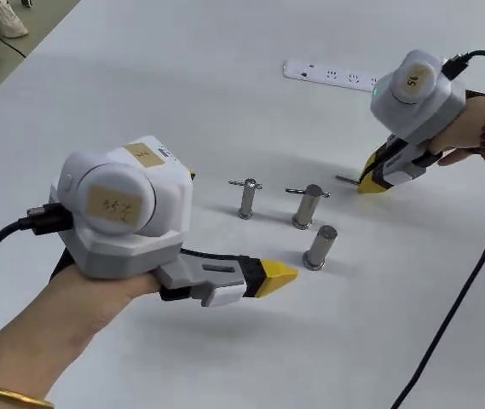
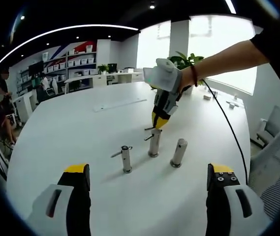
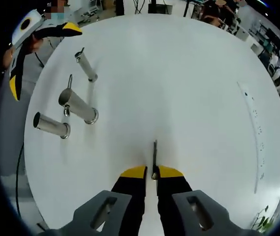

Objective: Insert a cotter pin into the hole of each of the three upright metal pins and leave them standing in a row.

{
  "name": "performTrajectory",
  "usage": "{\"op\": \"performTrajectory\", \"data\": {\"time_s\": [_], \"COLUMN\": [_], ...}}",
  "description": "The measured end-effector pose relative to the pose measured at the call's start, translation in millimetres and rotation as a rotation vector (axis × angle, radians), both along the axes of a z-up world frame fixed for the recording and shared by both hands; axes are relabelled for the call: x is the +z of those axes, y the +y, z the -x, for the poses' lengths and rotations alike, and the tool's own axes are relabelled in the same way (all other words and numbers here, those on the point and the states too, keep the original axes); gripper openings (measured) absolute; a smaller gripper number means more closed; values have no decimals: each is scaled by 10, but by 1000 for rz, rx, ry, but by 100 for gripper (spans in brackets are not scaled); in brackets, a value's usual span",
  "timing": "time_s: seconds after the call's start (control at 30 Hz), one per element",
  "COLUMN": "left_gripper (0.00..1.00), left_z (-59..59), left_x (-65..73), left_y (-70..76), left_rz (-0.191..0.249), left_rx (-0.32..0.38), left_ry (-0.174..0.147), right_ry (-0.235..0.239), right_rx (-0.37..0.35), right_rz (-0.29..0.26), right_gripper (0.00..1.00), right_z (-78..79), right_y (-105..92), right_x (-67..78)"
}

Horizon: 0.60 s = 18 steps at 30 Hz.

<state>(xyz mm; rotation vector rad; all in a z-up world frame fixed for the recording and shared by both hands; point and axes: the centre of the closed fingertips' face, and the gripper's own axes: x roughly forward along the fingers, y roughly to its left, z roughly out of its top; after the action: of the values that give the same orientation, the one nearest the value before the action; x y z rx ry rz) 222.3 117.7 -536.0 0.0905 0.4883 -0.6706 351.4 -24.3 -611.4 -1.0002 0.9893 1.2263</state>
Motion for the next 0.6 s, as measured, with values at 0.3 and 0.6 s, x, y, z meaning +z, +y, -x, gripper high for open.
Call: {"op": "performTrajectory", "data": {"time_s": [0.3, 0.6], "left_gripper": [98, 98], "left_z": [7, 11], "left_x": [-25, -58], "left_y": [20, 36], "left_rz": [-2, -3], "left_rx": [8, 13], "left_ry": [11, 25], "right_ry": [35, 43], "right_rx": [-109, -176], "right_rz": [-38, -95], "right_gripper": [0, 0], "right_z": [-88, -79], "right_y": [-24, -16], "right_x": [0, 10]}}
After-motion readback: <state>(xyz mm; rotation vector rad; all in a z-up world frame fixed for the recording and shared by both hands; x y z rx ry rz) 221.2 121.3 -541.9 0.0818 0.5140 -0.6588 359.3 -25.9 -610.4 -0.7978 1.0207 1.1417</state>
